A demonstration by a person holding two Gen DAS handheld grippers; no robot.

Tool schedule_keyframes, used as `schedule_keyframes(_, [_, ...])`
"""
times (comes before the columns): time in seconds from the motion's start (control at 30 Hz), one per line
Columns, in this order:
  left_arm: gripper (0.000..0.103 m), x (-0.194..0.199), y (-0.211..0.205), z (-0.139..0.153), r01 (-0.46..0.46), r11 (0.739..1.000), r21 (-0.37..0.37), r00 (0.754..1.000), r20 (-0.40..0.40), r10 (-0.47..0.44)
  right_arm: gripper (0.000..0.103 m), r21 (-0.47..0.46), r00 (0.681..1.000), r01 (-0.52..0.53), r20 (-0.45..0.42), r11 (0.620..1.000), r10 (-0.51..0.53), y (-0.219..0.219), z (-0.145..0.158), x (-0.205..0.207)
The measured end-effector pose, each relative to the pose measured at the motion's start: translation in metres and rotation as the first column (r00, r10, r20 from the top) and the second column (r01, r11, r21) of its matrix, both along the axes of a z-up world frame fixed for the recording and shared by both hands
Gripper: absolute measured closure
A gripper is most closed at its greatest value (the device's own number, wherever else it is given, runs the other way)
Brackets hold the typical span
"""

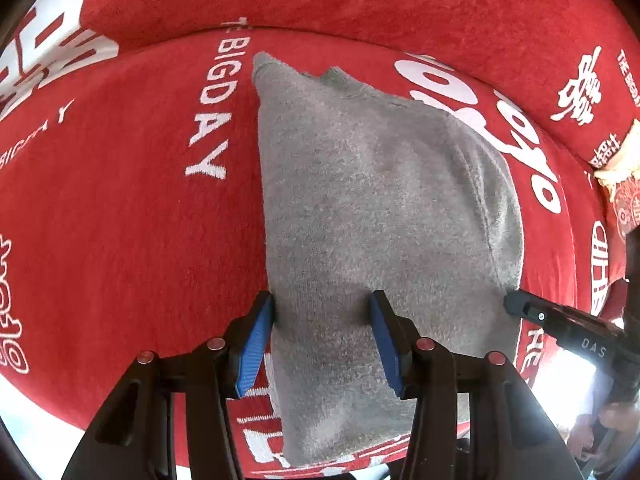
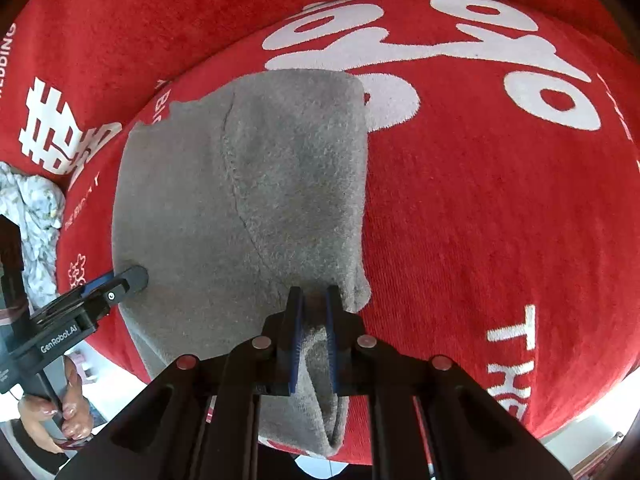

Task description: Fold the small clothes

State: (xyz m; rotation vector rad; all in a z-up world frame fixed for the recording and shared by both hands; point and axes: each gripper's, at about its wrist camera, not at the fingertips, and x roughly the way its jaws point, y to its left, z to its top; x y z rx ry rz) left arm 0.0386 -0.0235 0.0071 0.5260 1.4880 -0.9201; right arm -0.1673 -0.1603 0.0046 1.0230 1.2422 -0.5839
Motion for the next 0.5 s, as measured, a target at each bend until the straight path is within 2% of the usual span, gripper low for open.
schedule_keyframes(0.1, [0.053, 0.0, 0.004, 0.002, -0.012, 1.0, 0.009, 1.0, 0.006, 0.012, 0.086, -0.01, 0.999, 0.05, -0.009, 0.999, -0.051, -0.003, 0.007, -0.01])
schedule_keyframes(0.27, [0.053, 0.0, 0.01, 0.005, -0.024, 0.999, 0.025, 1.0, 0.012, 0.024, 0.086, 0.034, 0.987, 0.159, -0.002, 0.987, -0.159, -0.022, 0.0, -0.029])
schedule_keyframes(0.37, [0.05, -0.001, 0.011, 0.007, -0.034, 0.999, 0.04, 0.999, 0.018, 0.033, 0.086, 0.049, 0.987, 0.16, 0.007, 0.986, -0.16, -0.031, -0.007, -0.029])
schedule_keyframes(0.4, [0.045, -0.001, 0.011, 0.007, -0.036, 0.998, 0.048, 0.999, 0.026, 0.035, 0.086, 0.047, 0.989, 0.145, -0.024, 0.988, -0.144, -0.032, -0.011, -0.025])
schedule_keyframes(0.5, [0.044, -0.002, 0.012, 0.007, -0.036, 0.998, 0.059, 0.999, 0.038, 0.034, 0.086, 0.016, 0.985, 0.113, -0.13, 0.994, -0.11, -0.034, -0.021, -0.02])
